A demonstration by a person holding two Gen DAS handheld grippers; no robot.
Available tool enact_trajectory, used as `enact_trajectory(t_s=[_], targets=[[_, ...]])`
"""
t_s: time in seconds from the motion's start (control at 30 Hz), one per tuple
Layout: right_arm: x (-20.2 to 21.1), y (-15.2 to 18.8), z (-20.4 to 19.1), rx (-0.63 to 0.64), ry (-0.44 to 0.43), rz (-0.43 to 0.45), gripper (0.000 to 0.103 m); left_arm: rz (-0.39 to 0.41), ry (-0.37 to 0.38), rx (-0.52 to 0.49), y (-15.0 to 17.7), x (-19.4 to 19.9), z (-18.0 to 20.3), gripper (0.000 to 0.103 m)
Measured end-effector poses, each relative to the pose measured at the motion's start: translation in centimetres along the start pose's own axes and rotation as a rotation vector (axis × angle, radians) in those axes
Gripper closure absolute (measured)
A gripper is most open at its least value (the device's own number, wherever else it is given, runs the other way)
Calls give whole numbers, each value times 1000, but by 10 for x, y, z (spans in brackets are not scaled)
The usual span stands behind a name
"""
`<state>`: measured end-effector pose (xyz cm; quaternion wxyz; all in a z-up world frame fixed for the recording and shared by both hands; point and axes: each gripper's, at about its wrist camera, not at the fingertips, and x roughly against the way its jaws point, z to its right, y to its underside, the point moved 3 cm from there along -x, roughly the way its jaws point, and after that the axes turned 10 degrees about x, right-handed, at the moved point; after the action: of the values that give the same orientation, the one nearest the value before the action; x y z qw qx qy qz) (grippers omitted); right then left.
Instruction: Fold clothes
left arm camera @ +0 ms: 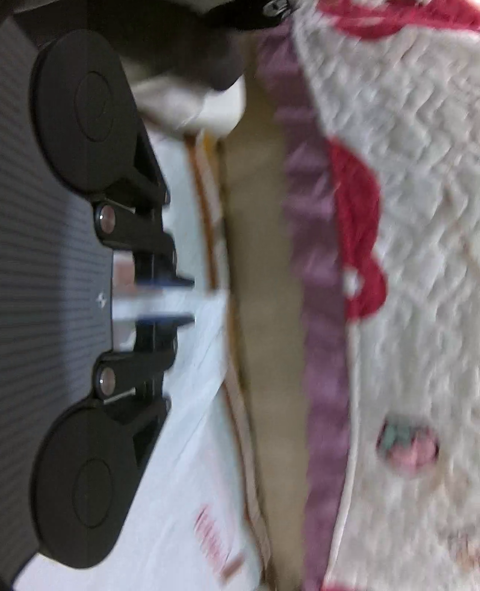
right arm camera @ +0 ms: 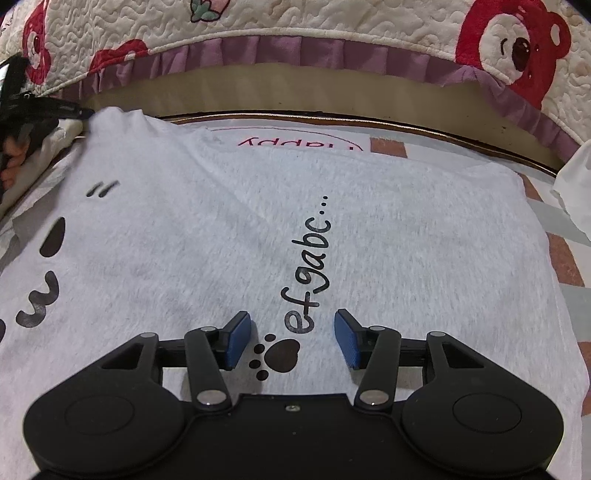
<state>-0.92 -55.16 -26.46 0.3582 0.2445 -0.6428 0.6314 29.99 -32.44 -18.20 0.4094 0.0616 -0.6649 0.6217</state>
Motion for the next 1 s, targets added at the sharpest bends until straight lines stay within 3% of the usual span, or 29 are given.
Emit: enact_trajectory(t_s=[0.07,0.17,0.27,0.37,0.47,0.57,0.63,0.73,0.8,0.93,0.97,1.0], targets=[[1,1,0,-2,0,3,48,-64,45,4,17,13,-4,50],[2,-3,-6,2,-16,3,45,-164,80,10,44,30,-14,50],[4,-10,-20,11,-49,-2,44,-230,35,19,71,50,-33,50],[7,-18,-33,21,-82,-6,44,-227,-23,73,84,76,-57,48],[9,-25,-47,31,-115,-11,44,-224,-12,205,94,99,-84,45],[12,-33,-62,39,-164,-12,44,-264,68,286,114,110,-85,44],[15,-40,-87,42,-267,-5,45,-312,128,298,128,113,-77,44],[14,-43,-122,96,-340,-31,44,-394,173,294,142,106,-65,41],[11,-41,-135,117,-361,-48,44,-407,182,302,145,106,-62,36],[8,-31,-146,115,-383,-76,44,-421,211,319,145,107,-63,39],[8,-30,-147,101,-402,-80,44,-415,208,316,144,106,-65,43],[7,-29,-149,88,-421,-85,44,-406,191,301,144,107,-65,58]])
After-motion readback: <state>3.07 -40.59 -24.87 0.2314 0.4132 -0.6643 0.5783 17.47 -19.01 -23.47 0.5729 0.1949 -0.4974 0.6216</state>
